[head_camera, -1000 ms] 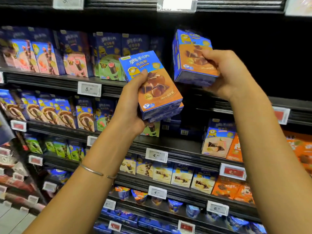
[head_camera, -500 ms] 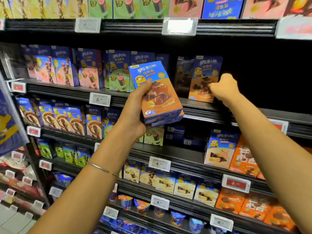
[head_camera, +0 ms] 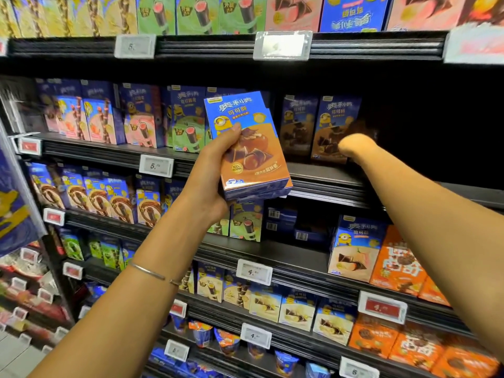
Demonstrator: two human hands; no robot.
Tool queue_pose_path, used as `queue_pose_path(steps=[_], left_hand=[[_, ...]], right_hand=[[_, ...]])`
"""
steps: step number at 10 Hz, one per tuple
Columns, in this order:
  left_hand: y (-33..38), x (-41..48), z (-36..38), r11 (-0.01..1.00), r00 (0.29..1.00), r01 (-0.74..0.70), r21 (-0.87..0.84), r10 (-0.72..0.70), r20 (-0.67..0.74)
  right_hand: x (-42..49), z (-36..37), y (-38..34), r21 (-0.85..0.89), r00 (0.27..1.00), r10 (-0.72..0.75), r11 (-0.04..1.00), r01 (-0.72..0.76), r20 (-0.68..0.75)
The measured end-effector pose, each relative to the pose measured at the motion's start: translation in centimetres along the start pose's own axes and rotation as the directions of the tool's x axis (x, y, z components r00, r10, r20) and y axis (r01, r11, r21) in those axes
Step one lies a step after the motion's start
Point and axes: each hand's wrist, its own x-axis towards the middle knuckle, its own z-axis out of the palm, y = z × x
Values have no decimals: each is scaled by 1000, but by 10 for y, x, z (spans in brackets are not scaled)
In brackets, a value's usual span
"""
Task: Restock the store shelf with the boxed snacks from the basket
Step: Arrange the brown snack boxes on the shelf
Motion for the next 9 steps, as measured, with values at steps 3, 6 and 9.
queue_pose_path(steps=[3, 6, 9], left_hand=[[-4, 3, 6, 1000, 1000, -4, -7, 4, 10], [-10, 13, 18, 996, 997, -81, 42, 81, 12], [-22, 31, 48, 934, 958, -280, 221, 285, 11]], right_hand=[[35, 20, 3, -19, 990, 62, 998, -65, -123], [9, 2, -12, 256, 992, 100, 964, -77, -81], [-166, -26, -48, 840, 929, -332, 541, 47, 162]])
